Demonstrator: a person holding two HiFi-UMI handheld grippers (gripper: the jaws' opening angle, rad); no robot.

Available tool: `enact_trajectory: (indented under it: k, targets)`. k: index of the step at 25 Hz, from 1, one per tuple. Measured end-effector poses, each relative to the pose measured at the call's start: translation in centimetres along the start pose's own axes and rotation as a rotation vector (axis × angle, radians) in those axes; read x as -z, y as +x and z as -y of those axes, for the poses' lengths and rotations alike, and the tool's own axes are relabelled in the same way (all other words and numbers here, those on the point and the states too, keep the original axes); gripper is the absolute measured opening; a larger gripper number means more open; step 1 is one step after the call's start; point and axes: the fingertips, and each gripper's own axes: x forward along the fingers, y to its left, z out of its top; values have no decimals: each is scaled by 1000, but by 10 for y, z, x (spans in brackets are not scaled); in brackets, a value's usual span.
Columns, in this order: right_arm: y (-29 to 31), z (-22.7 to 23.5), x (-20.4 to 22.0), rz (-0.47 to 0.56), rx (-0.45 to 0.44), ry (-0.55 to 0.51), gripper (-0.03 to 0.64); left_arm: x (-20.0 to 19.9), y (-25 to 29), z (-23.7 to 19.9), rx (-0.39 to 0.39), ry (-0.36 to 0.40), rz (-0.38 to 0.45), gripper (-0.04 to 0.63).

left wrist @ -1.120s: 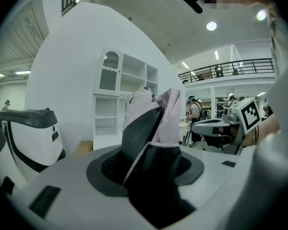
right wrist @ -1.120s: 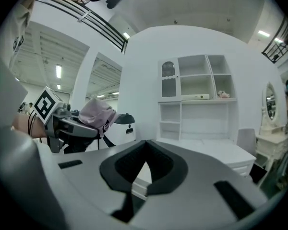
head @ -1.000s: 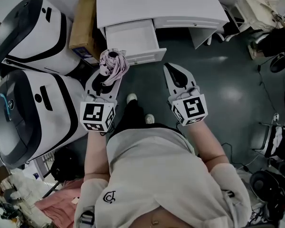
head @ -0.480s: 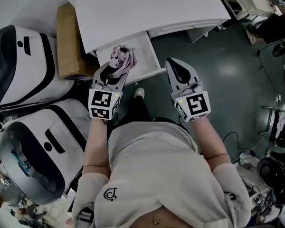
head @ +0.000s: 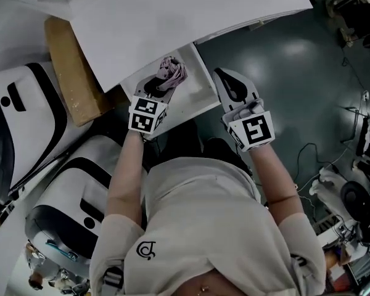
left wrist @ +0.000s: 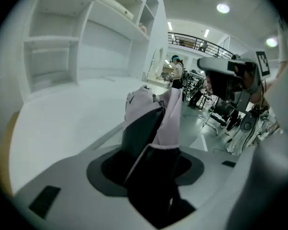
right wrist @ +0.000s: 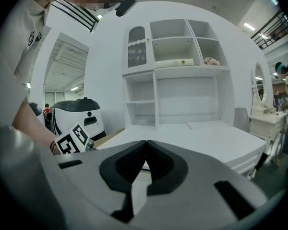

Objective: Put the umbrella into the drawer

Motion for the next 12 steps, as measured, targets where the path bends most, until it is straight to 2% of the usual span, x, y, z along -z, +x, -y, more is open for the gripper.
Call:
enact_trajectory:
  k: [4,8,12]
  targets:
    - [12,6,22,-60,22,44,6,41,48,-15,56,-49,-128,229]
    - [13,19,32,-88,51,55,6,63,84,-13,98,-7,-226,230]
    - [11,31,50,-137,83,73,6,76,116,-8,140,21,-281,232]
